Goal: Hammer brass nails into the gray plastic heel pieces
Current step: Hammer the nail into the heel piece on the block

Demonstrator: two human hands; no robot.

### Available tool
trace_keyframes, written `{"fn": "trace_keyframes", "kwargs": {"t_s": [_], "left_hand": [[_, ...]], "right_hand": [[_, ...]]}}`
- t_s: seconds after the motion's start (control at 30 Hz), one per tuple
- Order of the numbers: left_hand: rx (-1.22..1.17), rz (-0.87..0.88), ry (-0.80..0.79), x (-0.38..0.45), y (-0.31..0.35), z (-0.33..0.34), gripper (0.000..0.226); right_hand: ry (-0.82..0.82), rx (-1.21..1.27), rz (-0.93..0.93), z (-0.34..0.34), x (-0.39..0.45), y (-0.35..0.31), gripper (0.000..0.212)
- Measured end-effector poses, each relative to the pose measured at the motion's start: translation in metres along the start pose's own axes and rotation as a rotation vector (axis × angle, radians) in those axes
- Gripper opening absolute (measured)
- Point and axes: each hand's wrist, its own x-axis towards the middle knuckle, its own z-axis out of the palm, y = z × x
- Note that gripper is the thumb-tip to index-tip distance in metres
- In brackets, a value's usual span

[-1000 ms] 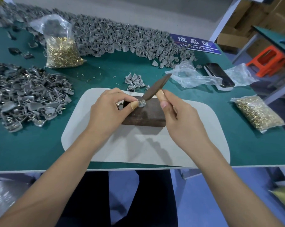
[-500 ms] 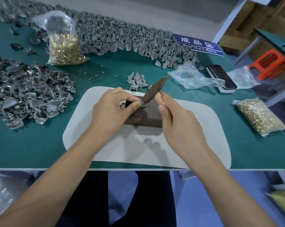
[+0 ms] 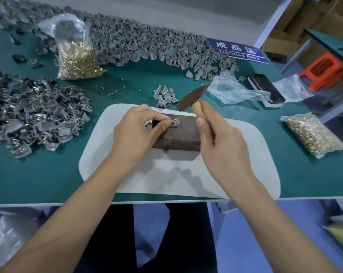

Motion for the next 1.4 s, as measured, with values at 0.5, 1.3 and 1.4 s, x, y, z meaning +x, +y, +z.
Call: {"fn": "trace_keyframes", "kwargs": {"t_s": [0.5, 1.3, 1.4], "left_hand": [[0.015, 0.018, 0.023, 0.000, -0.001, 0.000, 0.005], [-0.011, -0.028, 0.025, -0.003, 0.005, 0.000, 0.005], [0.000, -0.025, 0.028, -0.004, 0.006, 0.001, 0.006]], "right_hand": [[-0.021, 0.047, 0.009, -0.001, 0.003, 0.004, 0.035], [-0.015, 0.037, 0.018, 0.000, 0.004, 0.008, 0.036], [-0.002, 0.077, -0.006, 0.001, 0.005, 0.008, 0.034]]}}
